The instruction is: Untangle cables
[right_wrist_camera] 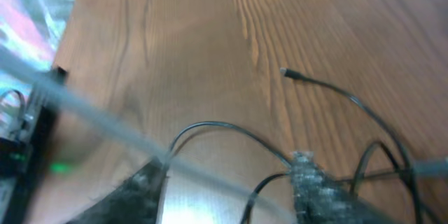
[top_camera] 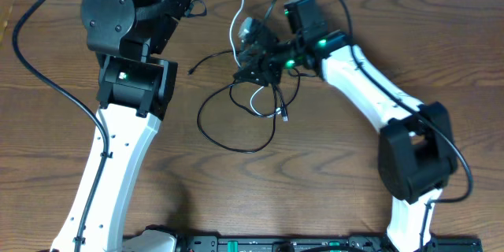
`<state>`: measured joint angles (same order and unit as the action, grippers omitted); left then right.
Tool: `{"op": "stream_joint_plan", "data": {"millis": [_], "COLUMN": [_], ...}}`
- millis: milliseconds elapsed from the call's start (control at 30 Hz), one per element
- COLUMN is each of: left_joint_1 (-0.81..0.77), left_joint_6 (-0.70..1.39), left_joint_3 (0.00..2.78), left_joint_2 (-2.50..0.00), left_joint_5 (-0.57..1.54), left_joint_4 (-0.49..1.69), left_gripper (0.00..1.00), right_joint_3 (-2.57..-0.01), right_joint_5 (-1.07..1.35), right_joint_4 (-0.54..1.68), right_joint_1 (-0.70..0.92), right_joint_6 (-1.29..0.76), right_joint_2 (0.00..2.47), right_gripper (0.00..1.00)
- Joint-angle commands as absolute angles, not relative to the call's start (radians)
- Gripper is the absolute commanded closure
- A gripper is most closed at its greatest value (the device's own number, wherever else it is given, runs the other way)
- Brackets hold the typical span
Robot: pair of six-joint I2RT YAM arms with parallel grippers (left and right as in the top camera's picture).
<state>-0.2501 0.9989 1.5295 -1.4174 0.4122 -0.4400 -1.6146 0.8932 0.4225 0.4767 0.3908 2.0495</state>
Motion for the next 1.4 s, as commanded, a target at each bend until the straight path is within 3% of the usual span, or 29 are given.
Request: {"op": "stream_joint_plan", "data": {"millis": [0, 67, 133, 367, 667, 967, 1367], "left_joint_1": [-0.237, -0.210, -0.187, -0.137, -0.129, -0.129, -0.130], "left_joint_6": [1.003, 1.003, 1.002, 0.783, 0.488, 0.445, 0.441], "left_joint_3": [1.545, 1.545, 1.545, 1.545, 1.545, 1.545, 1.542], "left_joint_2": [-1.395, -1.395, -1.395, -1.395, -1.395, -1.395, -1.426], "left_joint_5": [0.410, 0.410, 0.410, 0.405, 0.282, 0.276, 0.276], "left_joint_4": [-0.413, -0.341, -0.279, -0.006, 0.379, 0.478, 0.611], "left_gripper": [0.92, 0.92, 0.92, 0.92, 0.92, 0.92, 0.92], "right_joint_3": [-1.615, -1.615, -1.615, -1.616, -1.616, -1.616, -1.617], "right_joint_5": [0.866, 0.866, 0.867, 1.074, 0.899, 0.660, 0.645], "right_joint_4": [0.390, 0.348, 0.311, 0.163, 0.172, 0.344, 0.311], "right_joint_1": [0.496, 0.499, 0.498, 0.474, 0.429, 0.382, 0.270], "right_joint_6": [0.413, 0.406, 0.368, 0.186, -0.060, -0.009, -0.054], "right_joint_2": [2.095, 2.094, 2.091, 2.044, 1.851, 1.633, 1.434], "right_gripper": [0.56, 0.65, 0.98, 0.99, 0.99, 0.99, 0.99]}}
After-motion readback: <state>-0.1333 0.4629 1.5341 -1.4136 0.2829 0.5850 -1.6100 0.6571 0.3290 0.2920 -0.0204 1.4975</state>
